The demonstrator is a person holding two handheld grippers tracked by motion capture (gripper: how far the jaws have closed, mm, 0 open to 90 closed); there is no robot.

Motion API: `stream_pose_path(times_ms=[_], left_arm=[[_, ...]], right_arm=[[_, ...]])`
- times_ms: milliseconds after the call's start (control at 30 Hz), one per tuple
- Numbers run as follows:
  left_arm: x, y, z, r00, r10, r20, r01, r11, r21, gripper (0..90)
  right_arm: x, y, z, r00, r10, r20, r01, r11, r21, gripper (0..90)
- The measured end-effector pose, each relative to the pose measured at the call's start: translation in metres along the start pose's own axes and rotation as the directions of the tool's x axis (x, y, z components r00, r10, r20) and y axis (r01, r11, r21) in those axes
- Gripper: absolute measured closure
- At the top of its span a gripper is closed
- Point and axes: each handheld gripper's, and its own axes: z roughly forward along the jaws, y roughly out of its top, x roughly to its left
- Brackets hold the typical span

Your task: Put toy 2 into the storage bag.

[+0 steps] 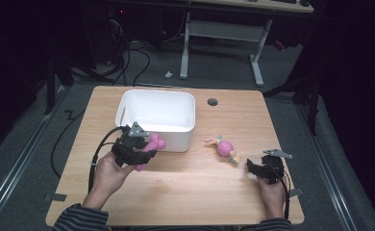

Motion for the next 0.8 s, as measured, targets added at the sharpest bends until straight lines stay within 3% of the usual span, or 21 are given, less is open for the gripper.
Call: stream_pose_path(times_ms=[800], left_arm=[[0.019,0.038,-0.02,0.9997,0.02,0.015,-0.019,0.9984,-0.053,58.5]], right_arm=[[0.001,0.0,0.0,0.9999,-0.011,-0.008,0.011,1.0,0.0,21.3]])
